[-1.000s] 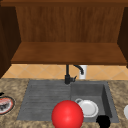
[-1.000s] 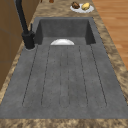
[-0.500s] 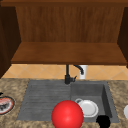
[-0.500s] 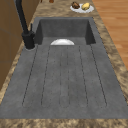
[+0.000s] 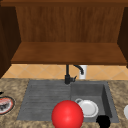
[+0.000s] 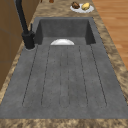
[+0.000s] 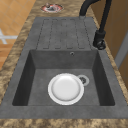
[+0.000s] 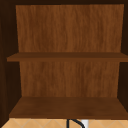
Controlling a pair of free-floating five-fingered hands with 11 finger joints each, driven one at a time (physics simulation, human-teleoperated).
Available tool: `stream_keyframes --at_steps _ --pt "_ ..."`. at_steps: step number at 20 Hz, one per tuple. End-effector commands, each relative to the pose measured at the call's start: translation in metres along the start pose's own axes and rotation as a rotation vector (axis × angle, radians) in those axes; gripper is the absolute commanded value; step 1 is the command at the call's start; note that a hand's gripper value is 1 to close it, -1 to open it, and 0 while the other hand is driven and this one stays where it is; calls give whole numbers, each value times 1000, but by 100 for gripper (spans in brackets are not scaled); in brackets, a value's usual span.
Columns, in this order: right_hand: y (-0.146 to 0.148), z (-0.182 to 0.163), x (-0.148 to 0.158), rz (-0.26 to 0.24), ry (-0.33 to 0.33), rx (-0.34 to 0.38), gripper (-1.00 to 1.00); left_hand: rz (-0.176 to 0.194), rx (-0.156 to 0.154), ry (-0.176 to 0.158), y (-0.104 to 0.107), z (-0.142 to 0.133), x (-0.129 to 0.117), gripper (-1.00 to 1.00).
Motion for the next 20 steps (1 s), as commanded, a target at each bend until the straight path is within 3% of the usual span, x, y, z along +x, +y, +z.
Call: stream_keyframes --at_steps 1,7,8,9,16,20 --pt "0 0 0 0 0 0 0 19 -14 56 9 -10 6 -100" --pt "0 0 0 0 0 0 0 11 -7 77 26 -18 24 -100" --pt "0 0 0 0 0 0 0 16 -29 71 32 -22 26 -100" --pt "0 0 0 0 0 0 0 17 -15 75 28 -22 34 -100" --pt "0 0 0 0 0 0 0 51 -16 83 26 -29 61 -100" --pt "0 0 0 0 0 0 0 40 9 87 20 -34 70 -100"
